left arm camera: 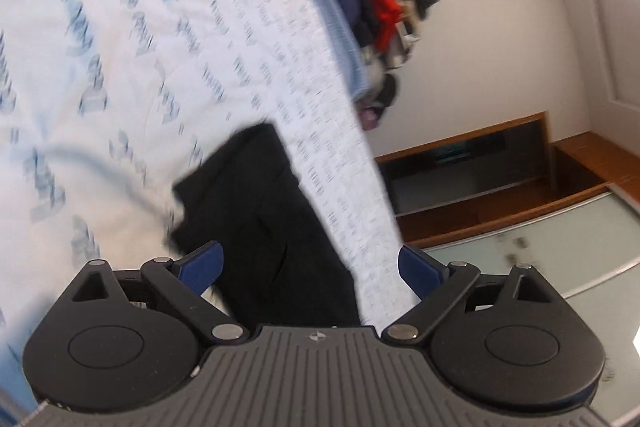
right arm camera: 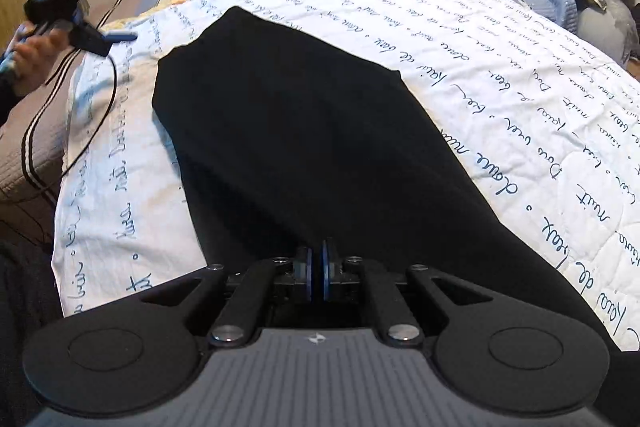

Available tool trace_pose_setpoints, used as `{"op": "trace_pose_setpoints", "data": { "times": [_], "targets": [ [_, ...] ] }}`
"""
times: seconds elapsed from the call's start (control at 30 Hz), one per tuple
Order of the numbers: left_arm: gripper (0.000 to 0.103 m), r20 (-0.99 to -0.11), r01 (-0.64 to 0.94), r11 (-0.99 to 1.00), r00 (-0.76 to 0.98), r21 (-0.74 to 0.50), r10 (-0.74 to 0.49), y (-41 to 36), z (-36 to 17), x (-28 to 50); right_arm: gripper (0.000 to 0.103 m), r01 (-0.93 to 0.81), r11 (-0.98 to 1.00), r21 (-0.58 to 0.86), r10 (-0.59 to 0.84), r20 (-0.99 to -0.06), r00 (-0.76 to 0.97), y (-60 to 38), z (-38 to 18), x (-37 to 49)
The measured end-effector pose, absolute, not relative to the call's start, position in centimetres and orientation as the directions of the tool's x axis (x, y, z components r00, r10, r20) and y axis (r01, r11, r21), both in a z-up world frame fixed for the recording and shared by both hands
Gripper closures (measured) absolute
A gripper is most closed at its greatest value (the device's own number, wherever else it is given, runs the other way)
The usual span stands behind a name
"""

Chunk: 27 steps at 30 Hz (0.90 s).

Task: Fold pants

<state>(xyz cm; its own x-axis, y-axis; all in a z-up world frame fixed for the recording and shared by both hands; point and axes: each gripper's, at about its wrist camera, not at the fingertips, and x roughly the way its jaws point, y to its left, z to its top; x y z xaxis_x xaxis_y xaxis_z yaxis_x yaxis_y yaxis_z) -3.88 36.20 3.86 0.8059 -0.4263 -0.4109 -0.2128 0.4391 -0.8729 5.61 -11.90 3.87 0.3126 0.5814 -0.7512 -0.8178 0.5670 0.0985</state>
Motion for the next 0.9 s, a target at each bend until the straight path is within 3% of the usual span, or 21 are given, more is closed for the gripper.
{"op": "trace_pose_setpoints", "data": {
  "times": [0.13, 0.27, 0.33, 0.4, 0.57, 0.73, 0.9],
  "targets": [
    [0.012, -0.6, -0.421, 0.475, 0.729, -0.772, -0.329, 34.6, 2.4, -3.0, 0.098, -0.81, 0.573, 0.123, 0.608, -0.727, 0.319, -12.2, 4.4, 6.2],
    [0.022, -0.588, -0.489, 0.333, 0.724, -0.806, -0.36, 36.2, 0.2, -1.3, 0.098, -0.814, 0.571, 0.11, 0.607, -0.724, 0.328, -12.0, 4.5, 6.2],
    [0.039, -0.605, -0.523, 0.306, 0.715, -0.796, -0.351, 36.6, -0.2, -0.6, 0.098, -0.811, 0.575, 0.11, 0.609, -0.72, 0.334, -12.0, 4.5, 6.2],
    [0.066, -0.643, -0.552, 0.334, 0.689, -0.764, -0.333, 36.4, -0.3, 0.0, 0.098, -0.806, 0.582, 0.11, 0.609, -0.716, 0.342, -12.1, 4.4, 6.2],
    [0.091, -0.698, -0.571, 0.425, 0.669, -0.702, -0.254, 36.0, 1.1, -0.1, 0.098, -0.807, 0.586, 0.07, 0.591, -0.719, 0.366, -11.7, 4.4, 5.9],
    [0.098, -0.703, -0.519, 0.541, 0.681, -0.662, -0.206, 35.1, 3.9, 2.2, 0.098, -0.817, 0.576, 0.042, 0.572, -0.734, 0.366, -11.3, 4.0, 5.8],
    [0.099, -0.671, -0.426, 0.629, 0.71, -0.65, -0.212, 34.4, 8.2, 6.4, 0.098, -0.792, 0.609, 0.036, 0.603, -0.67, 0.433, -12.1, 6.9, 6.9]
  ]
}}
